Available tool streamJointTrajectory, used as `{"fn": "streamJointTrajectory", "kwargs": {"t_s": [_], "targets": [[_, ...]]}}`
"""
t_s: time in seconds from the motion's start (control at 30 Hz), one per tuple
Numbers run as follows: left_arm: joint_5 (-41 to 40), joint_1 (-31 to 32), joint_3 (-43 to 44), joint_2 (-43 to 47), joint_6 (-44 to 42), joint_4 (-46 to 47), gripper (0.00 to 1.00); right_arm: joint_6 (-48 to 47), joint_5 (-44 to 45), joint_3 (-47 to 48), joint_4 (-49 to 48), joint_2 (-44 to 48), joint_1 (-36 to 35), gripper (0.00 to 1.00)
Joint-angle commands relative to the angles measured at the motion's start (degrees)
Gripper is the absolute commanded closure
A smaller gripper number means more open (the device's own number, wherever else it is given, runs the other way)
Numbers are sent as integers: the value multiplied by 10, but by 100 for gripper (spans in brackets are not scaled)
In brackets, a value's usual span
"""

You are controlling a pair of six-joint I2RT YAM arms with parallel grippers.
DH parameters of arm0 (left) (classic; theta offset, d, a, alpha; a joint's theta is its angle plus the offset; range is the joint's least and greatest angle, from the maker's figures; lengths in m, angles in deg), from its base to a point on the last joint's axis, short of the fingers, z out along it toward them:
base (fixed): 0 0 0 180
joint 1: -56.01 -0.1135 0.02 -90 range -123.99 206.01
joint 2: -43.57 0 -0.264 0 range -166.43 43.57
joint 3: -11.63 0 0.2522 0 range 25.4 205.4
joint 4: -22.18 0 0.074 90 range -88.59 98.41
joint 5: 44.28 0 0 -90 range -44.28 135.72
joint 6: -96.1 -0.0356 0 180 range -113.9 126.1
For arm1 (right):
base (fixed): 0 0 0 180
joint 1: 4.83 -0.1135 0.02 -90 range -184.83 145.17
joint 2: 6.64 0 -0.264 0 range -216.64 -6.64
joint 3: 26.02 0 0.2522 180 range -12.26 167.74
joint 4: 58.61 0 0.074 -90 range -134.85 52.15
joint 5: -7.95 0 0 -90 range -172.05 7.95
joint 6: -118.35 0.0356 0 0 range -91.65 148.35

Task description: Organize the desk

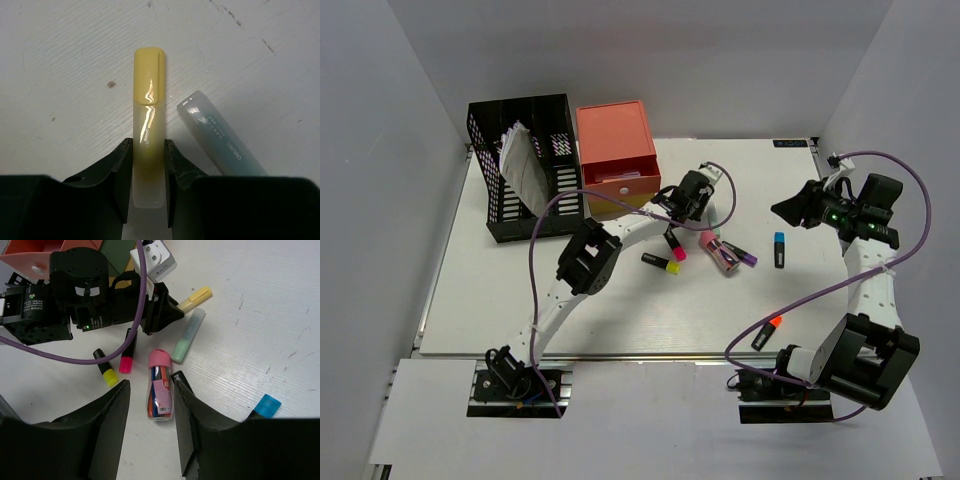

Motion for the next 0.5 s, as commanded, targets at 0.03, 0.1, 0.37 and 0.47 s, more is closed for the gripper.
{"fn": "streamJointTrajectory", "kwargs": {"t_s": [0.03,0.1,0.37,0.47], "targets": [[-6,-3,-30,31,-3,-99,87,0,-27,-5,-19,22,4,54],[7,-3,-30,57,-6,-91,89,-1,-29,-6,-21,29,4,54],[139,-3,-49,146,-67,-70,90,-3,-37,-9,-25,30,4,55],[165,-3,-77,186,-77,-59,91,-4,-38,-9,-25,33,4,55]]}}
